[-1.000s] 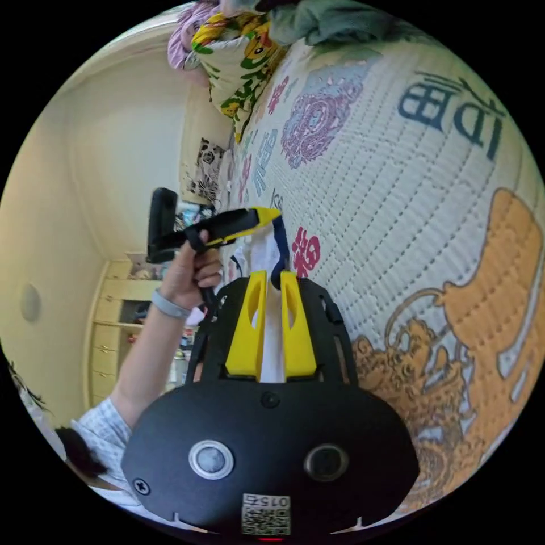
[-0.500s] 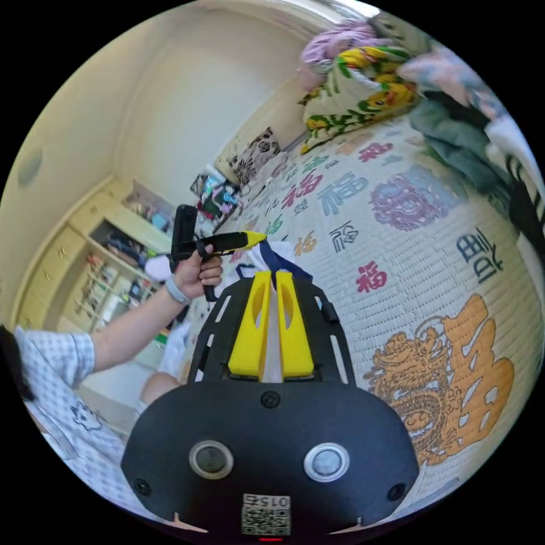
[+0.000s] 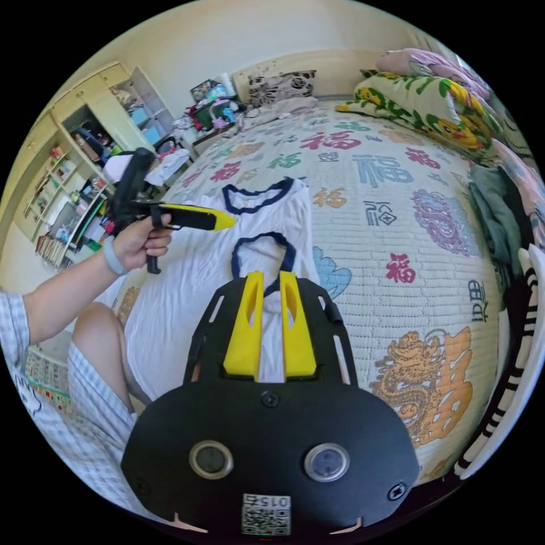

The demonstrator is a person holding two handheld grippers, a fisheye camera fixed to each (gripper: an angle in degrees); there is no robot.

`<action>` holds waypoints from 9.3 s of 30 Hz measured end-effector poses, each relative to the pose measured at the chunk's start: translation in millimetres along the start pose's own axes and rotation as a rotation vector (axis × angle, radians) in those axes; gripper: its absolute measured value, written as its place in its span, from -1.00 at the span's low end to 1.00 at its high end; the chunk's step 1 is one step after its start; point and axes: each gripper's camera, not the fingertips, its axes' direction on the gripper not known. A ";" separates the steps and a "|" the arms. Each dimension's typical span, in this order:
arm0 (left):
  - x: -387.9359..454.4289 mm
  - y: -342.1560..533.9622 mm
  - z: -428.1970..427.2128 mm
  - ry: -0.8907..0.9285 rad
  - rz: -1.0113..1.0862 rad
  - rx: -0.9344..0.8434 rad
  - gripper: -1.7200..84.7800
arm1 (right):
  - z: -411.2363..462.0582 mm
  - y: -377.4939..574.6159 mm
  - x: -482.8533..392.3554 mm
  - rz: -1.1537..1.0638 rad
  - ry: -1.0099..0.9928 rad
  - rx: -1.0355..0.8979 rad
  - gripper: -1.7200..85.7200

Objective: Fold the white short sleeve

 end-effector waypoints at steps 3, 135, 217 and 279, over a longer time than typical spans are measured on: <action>27.4 -7.7 13.0 -0.150 0.090 -0.055 -0.76 | 42.1 -20.2 -5.8 0.053 -0.003 -0.113 -0.77; 77.9 -124.9 -270.0 -0.517 0.062 -0.086 -0.95 | 150.6 -296.0 -12.9 -0.094 0.096 -0.261 -0.97; 194.0 360.7 -424.7 -0.185 -0.667 -0.324 -0.67 | 477.6 -112.1 -396.8 -0.648 0.002 -0.706 -0.73; 525.2 216.6 -91.0 0.035 0.269 -0.425 -0.85 | 169.9 -94.5 96.5 -0.169 -0.445 -0.452 -0.86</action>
